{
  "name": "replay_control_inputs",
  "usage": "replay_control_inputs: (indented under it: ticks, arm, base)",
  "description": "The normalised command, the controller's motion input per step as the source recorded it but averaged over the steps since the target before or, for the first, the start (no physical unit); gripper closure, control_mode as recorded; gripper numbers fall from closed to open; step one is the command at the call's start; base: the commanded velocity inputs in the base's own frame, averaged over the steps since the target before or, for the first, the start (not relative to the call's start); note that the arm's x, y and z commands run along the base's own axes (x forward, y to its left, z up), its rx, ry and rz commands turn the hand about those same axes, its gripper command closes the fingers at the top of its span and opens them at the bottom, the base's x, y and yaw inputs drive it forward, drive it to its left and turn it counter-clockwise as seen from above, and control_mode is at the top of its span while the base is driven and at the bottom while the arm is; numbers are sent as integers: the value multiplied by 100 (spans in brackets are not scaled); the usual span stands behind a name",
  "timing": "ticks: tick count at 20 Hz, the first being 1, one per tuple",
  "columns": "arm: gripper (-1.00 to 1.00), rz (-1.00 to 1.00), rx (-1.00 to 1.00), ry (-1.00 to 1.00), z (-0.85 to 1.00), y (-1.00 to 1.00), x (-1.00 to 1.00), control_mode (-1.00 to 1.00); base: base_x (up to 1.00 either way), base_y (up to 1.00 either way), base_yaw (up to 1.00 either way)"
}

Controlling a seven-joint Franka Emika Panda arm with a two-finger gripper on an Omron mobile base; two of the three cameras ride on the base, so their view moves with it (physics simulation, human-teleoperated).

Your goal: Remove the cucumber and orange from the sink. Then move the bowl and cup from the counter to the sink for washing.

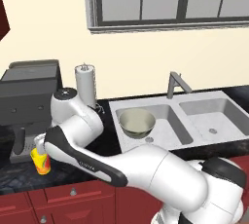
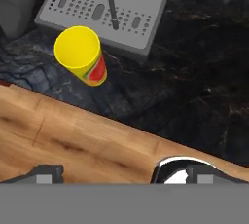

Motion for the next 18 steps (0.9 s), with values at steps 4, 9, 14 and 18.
replay_control_inputs:
  ticks: [4, 9, 14, 18]
  arm:
    - [-100, 0, 0, -17, -16, -3, 32, -100]
    - [-100, 0, 3, -4, -8, -3, 39, -100]
    - [-100, 0, 14, 0, -4, 3, 32, -100]
    - [-100, 0, 10, 0, -7, 13, 21, -100]
  base:
    - [0, 0, 0]
    - [0, 0, 0]
    - [0, 0, 0]
    - [0, 0, 0]
